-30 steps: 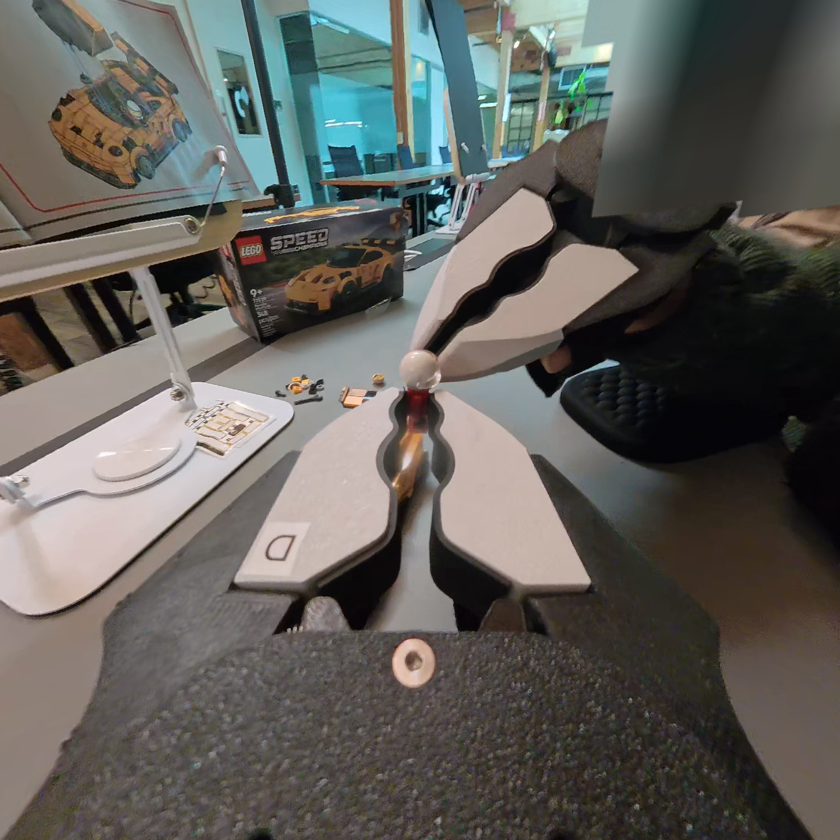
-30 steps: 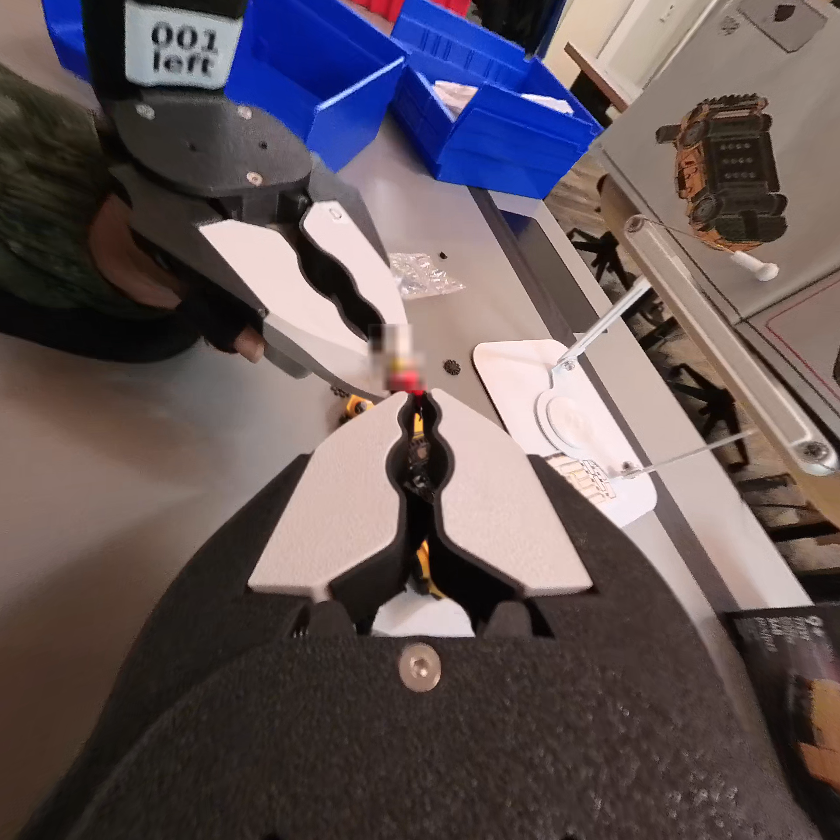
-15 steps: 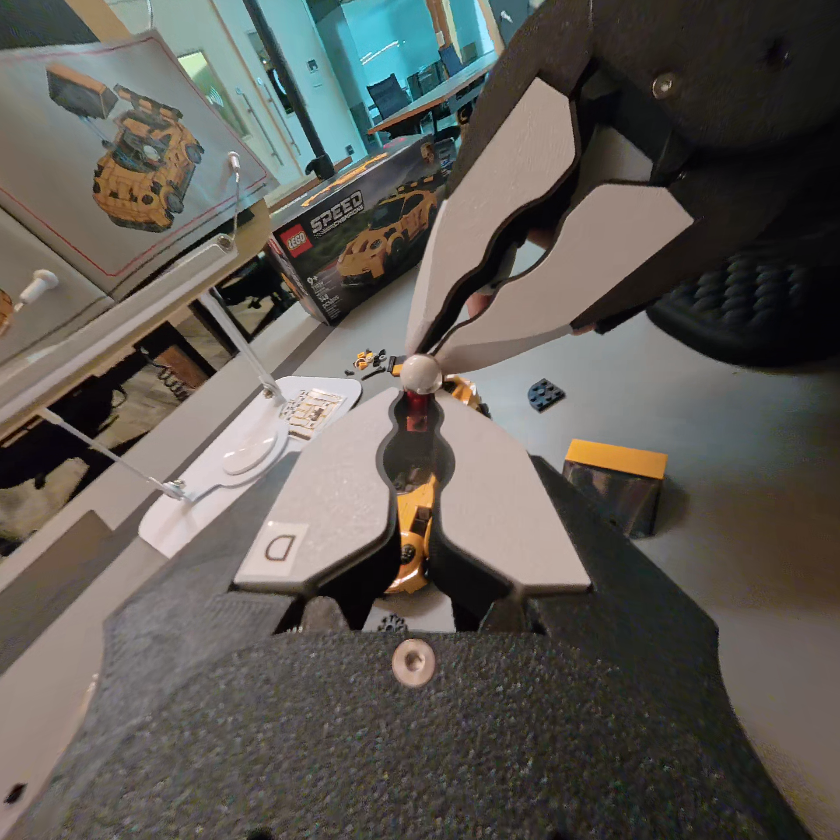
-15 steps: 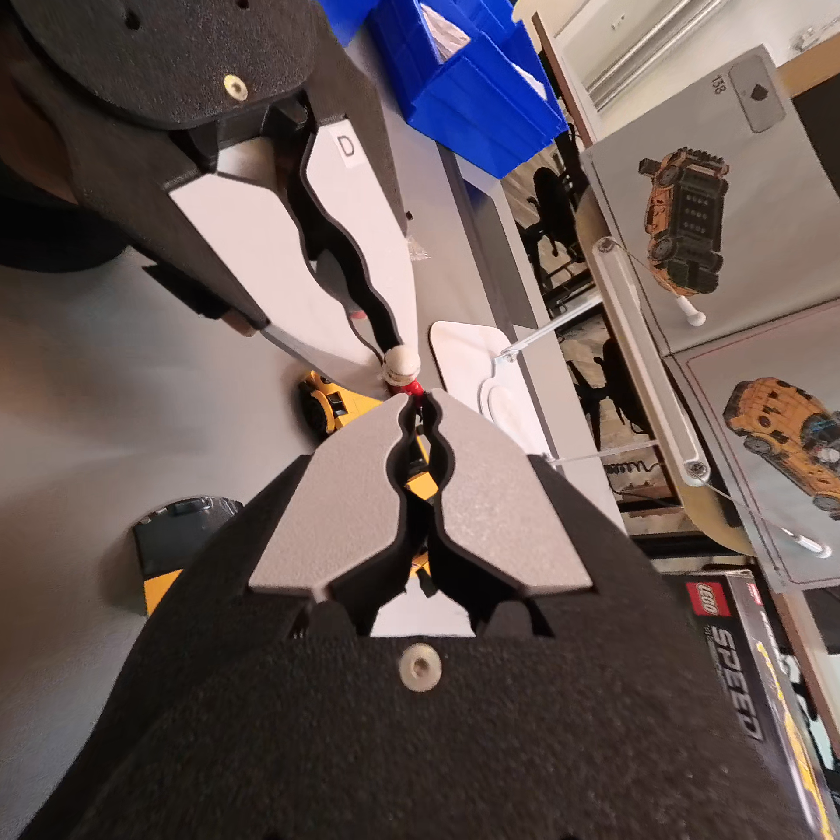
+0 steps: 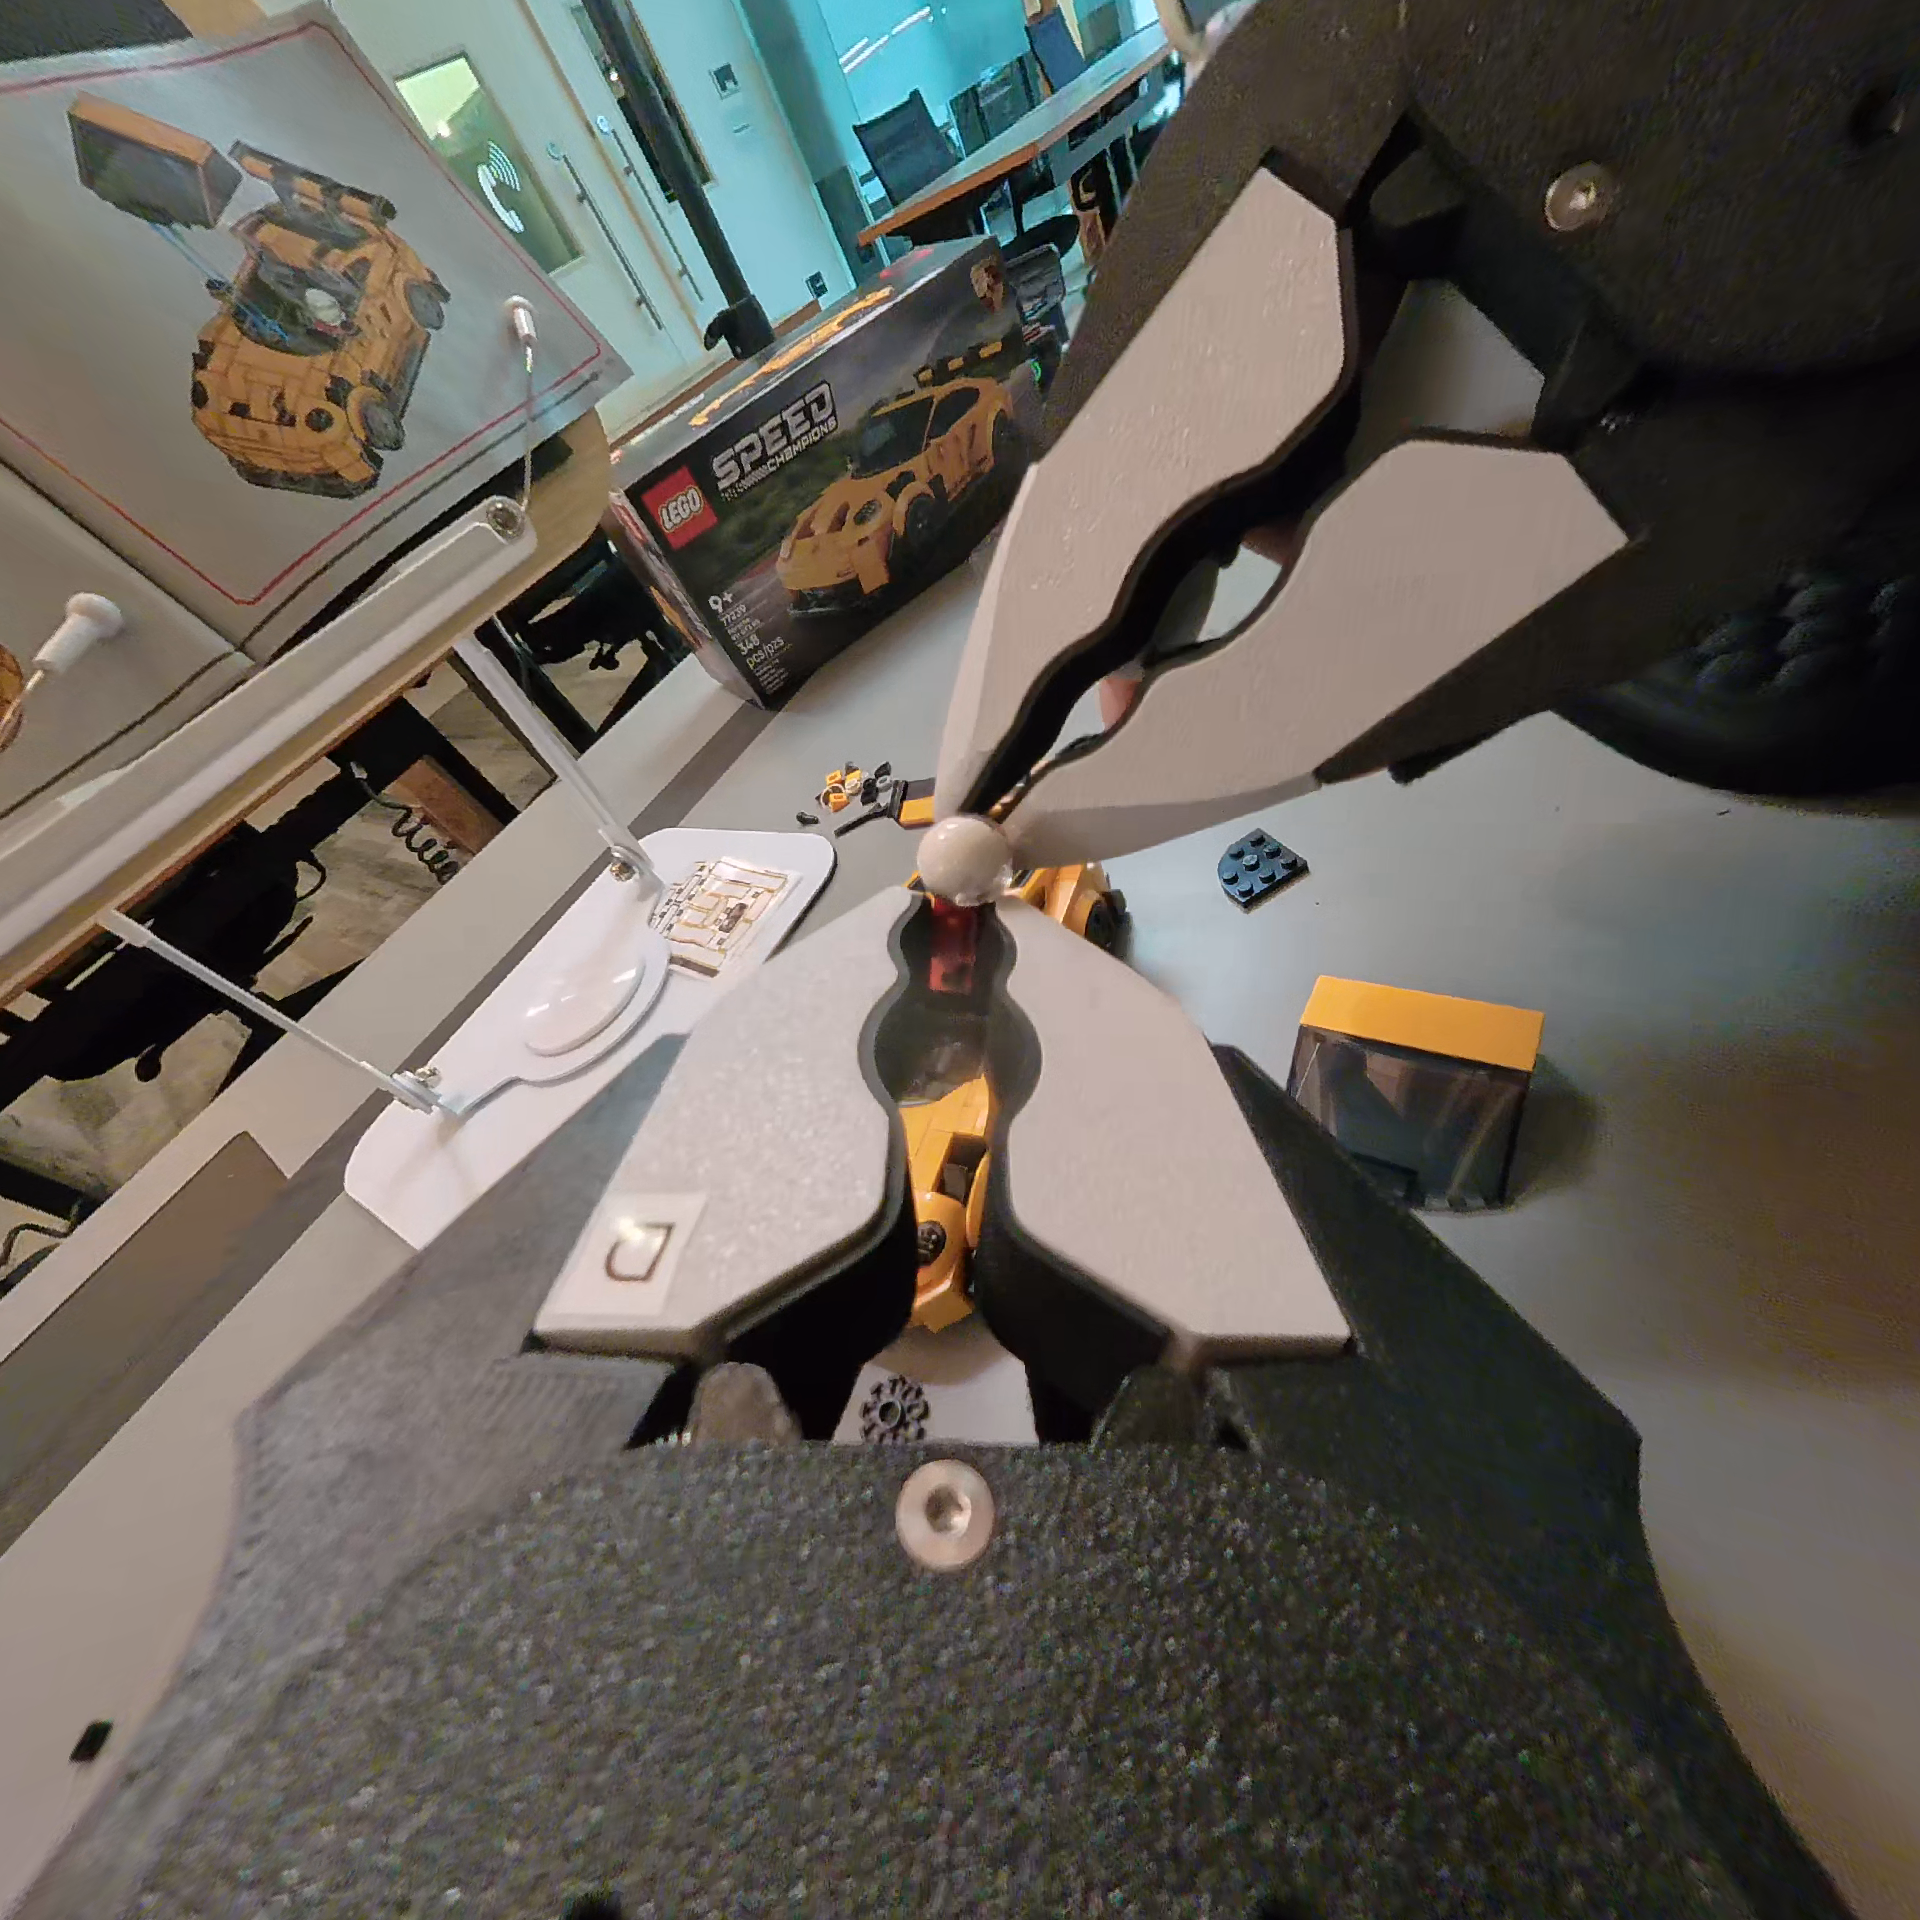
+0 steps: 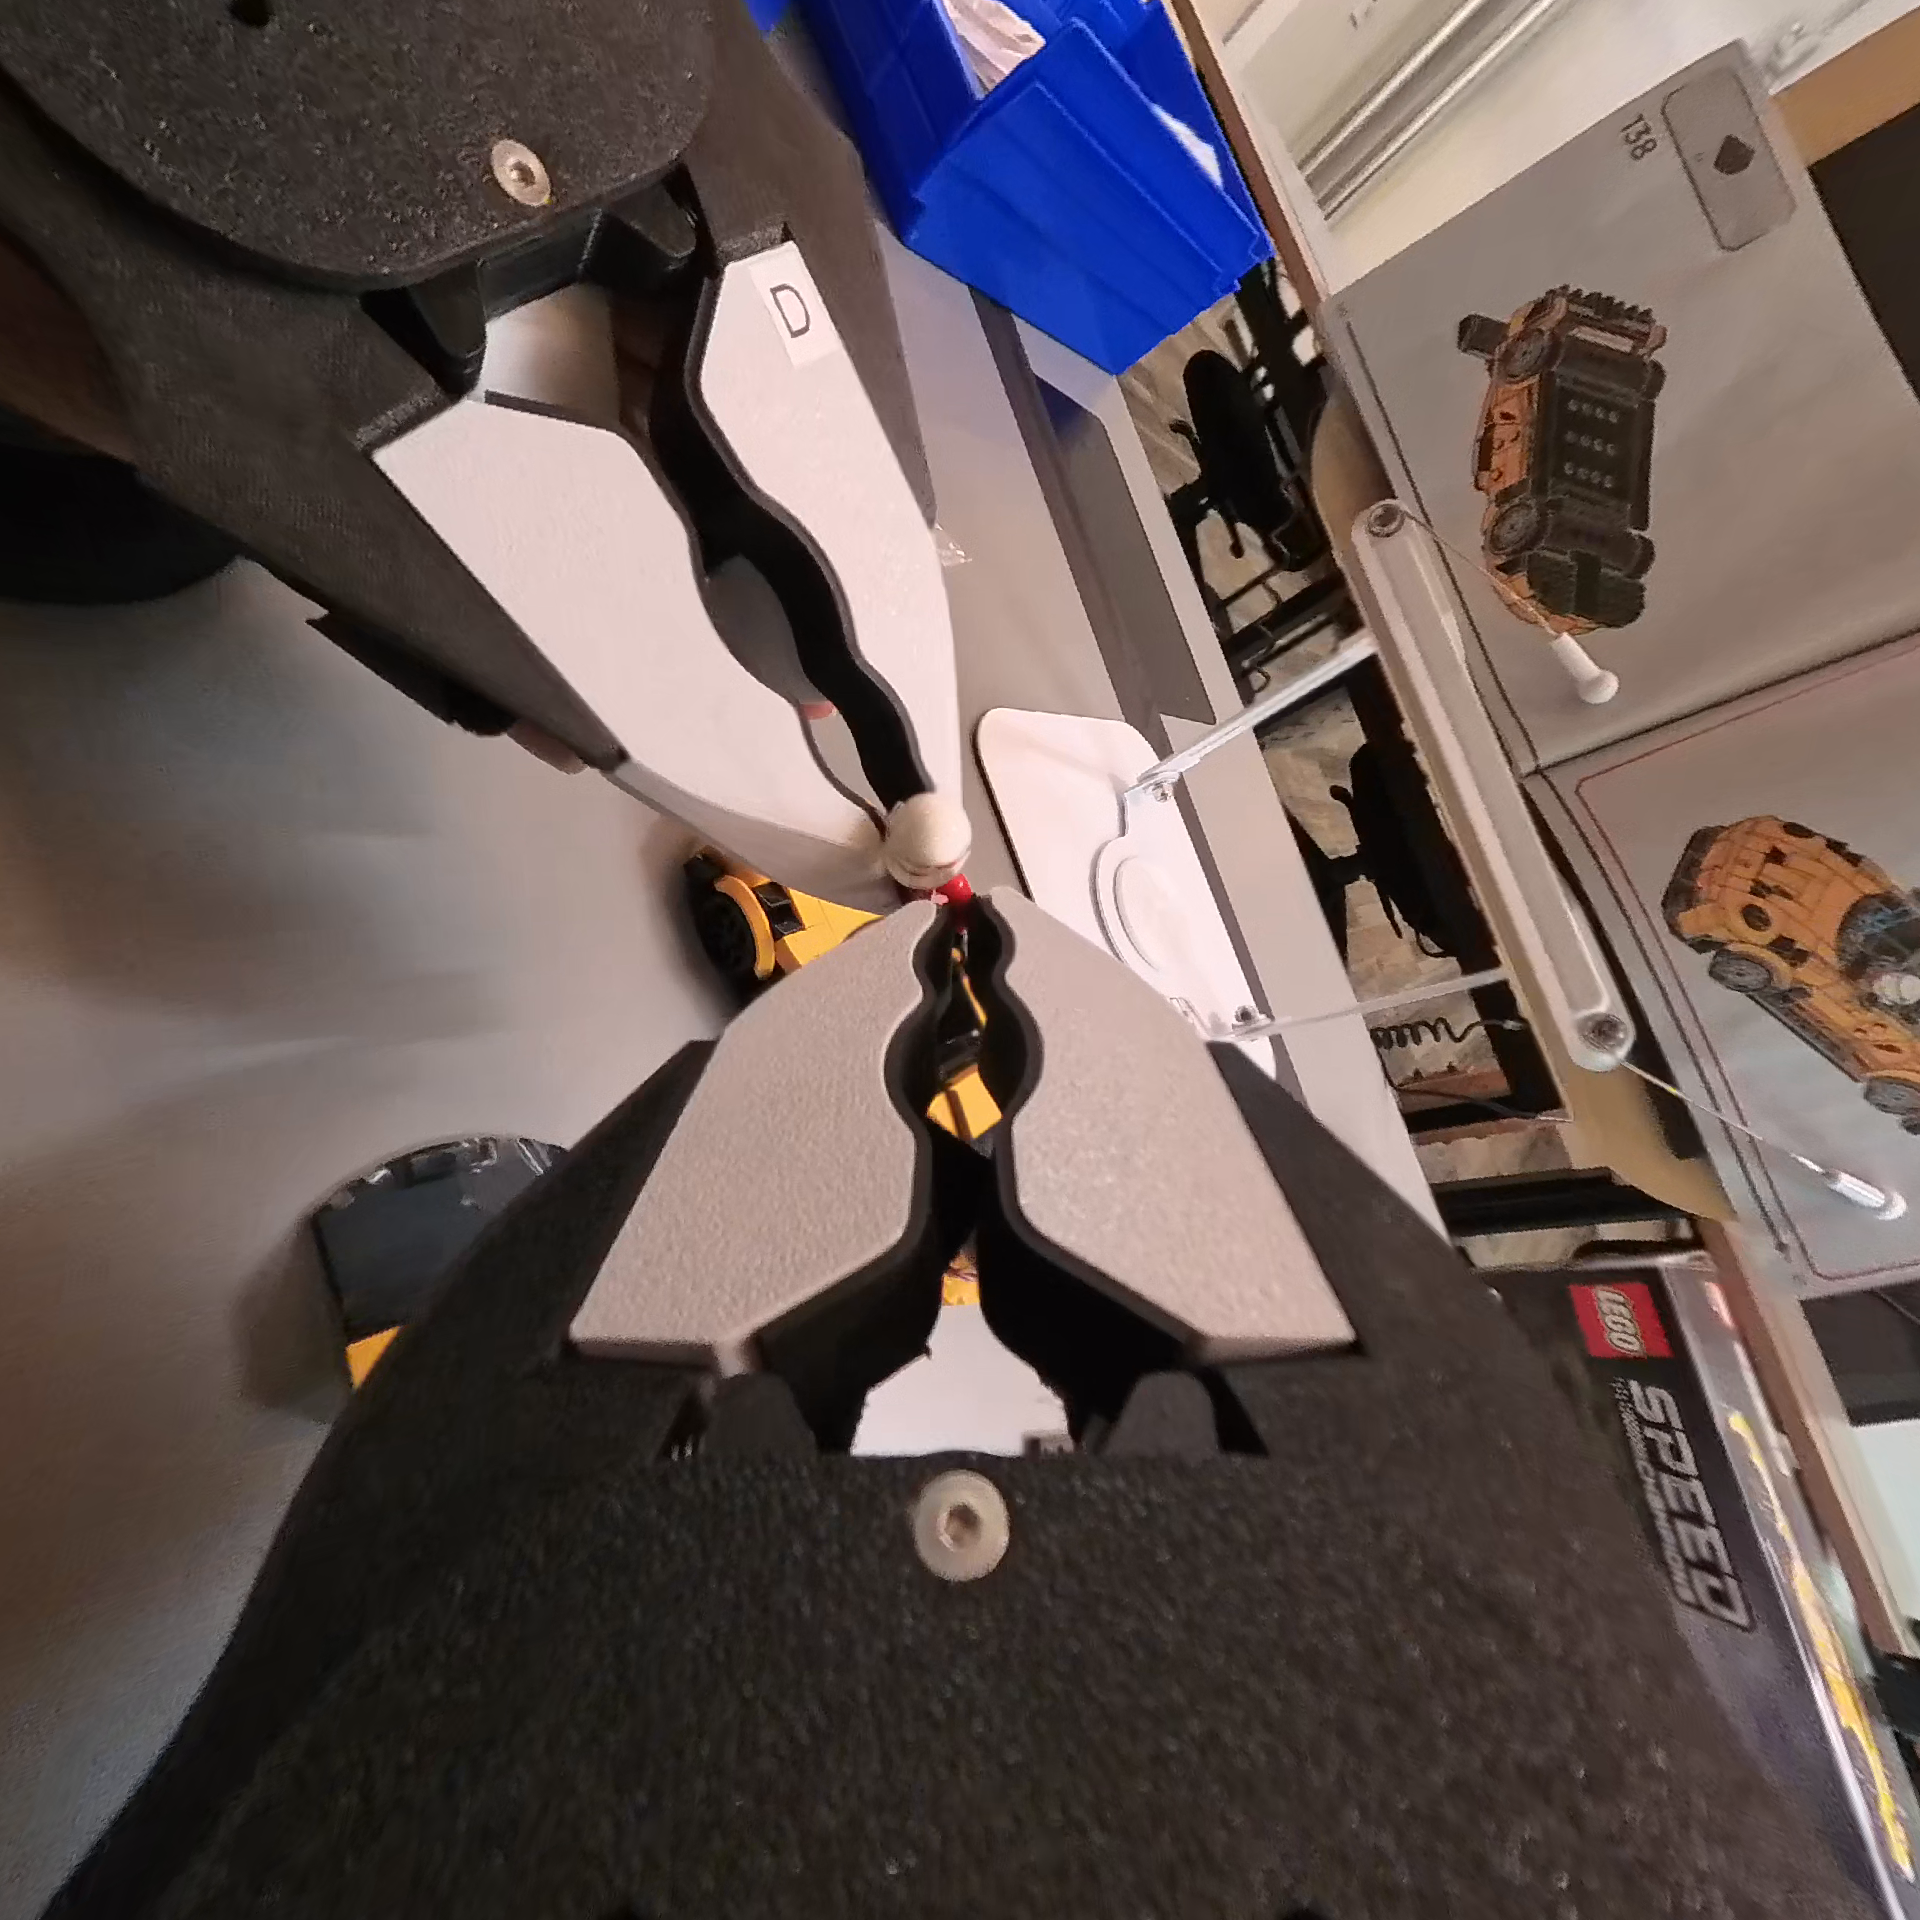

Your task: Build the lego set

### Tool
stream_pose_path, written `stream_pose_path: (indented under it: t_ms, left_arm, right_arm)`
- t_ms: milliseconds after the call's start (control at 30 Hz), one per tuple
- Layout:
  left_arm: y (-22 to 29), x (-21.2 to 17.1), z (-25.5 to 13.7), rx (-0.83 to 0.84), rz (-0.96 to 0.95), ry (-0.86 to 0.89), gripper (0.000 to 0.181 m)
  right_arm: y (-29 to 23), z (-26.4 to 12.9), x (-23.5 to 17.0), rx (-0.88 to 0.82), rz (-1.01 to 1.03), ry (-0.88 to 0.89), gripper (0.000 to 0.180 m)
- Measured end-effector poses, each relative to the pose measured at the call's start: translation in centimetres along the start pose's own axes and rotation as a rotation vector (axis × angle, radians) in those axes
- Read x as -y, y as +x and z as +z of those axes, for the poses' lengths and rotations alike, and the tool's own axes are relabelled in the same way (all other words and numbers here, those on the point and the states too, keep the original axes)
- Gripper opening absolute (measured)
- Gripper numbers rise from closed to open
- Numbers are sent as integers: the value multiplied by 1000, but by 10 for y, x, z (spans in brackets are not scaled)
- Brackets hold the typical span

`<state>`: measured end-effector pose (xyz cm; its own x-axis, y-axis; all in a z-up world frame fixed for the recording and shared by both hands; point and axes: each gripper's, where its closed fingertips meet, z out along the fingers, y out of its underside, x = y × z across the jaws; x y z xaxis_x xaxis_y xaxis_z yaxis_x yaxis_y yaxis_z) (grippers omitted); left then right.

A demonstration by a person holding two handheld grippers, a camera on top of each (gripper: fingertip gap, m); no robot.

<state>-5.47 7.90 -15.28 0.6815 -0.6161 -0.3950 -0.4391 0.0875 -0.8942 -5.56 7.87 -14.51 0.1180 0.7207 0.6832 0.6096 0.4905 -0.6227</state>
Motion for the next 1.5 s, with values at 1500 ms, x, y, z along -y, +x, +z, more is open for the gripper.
stream_pose_path:
  t_ms: [1500]
  left_arm:
    - [15,-16,5,-135,-22,-68,7]
  right_arm:
    - [-20,2,-11,17,-210,57,3]
